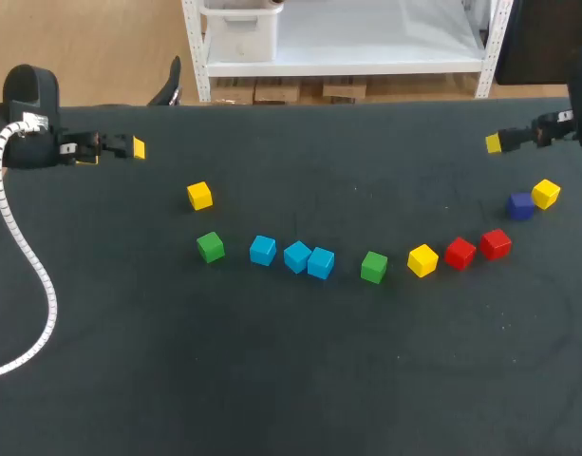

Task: Place the blue cubes, place green cubes on the blue cubes, place the yellow cubes on the green cubes, then place the red cubes on the yellow cubes, and place purple cube on the red cubes.

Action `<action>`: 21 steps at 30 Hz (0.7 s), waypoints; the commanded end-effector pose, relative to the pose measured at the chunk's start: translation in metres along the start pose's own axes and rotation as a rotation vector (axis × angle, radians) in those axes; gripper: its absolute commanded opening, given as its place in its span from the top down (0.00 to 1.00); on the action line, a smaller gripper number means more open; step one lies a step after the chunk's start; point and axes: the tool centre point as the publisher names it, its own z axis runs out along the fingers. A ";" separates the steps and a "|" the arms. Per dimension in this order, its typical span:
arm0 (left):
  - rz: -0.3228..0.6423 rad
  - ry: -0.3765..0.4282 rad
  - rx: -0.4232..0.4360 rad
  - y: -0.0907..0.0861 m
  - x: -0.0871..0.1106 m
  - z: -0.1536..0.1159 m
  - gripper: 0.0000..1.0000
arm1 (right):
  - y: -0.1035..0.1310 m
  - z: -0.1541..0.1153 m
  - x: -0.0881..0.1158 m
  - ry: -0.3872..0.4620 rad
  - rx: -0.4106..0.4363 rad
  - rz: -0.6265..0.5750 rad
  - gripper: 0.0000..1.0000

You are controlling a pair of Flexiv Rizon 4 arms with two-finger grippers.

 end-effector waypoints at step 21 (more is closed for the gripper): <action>-0.002 0.004 -0.008 -0.002 -0.001 0.000 0.00 | -0.039 -0.015 -0.019 0.275 -0.488 -0.918 0.00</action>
